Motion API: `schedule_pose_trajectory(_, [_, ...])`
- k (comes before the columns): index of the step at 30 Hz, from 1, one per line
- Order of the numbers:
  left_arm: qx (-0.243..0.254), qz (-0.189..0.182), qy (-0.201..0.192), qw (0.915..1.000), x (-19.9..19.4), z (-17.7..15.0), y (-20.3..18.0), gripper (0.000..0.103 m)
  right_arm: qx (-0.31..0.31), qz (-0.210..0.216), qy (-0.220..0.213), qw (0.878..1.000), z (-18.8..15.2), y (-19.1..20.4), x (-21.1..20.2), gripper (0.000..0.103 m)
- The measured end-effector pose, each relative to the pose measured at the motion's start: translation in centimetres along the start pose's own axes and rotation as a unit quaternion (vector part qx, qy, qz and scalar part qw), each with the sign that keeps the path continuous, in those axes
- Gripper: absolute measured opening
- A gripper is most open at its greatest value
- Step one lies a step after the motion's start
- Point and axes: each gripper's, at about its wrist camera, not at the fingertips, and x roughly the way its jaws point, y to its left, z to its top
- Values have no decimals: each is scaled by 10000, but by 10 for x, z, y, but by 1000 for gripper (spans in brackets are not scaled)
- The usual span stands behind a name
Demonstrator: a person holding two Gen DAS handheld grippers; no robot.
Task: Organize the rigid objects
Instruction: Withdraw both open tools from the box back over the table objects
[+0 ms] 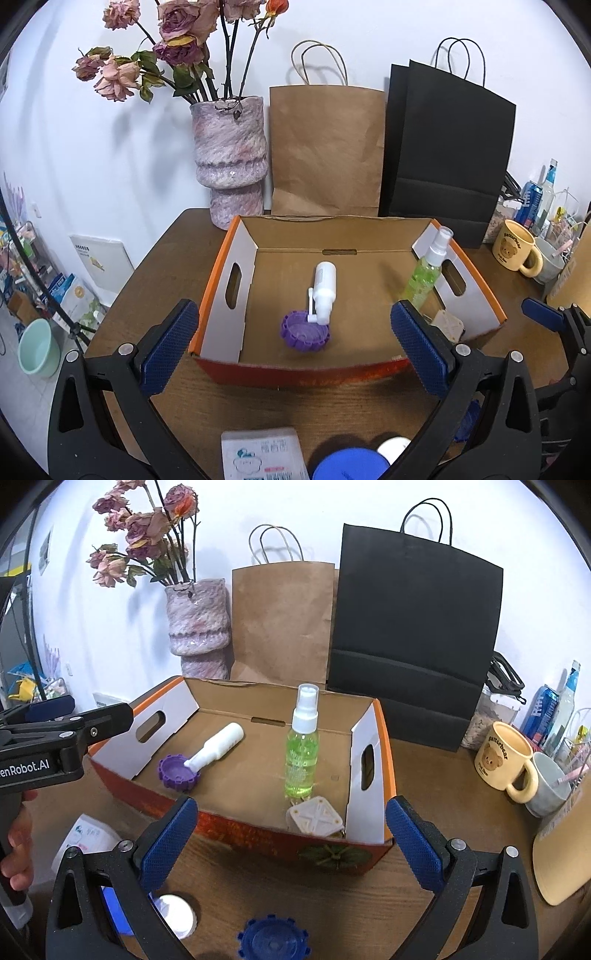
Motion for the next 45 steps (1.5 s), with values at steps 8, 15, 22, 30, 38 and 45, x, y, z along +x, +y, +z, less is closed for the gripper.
schedule_pose_trajectory(8, [-7,-67,-21,10000,-21,-12,1,103,34,36,-4,10000,-17,9,-25,103])
schedule_pose_trajectory(15, [-18,-111,-23,9999,-40,-24,3,103,70,60,1,10000,-26,13,-40,103])
schedule_pose_trajectory(22, [-13,-108,-53,9999,-59,-34,5,103,133,94,-40,9999,-39,18,-60,103])
schedule_pose_trajectory(30, [-32,-120,27,9999,-75,-55,11,103,141,128,12,9998,-55,27,-76,103])
schedule_pose_trajectory(38, [70,-125,73,9999,-88,-79,15,103,159,170,181,9996,-78,33,-85,103])
schedule_pose_trajectory(45, [142,-103,157,9997,-93,-98,21,103,187,233,324,9990,-95,36,-87,103])
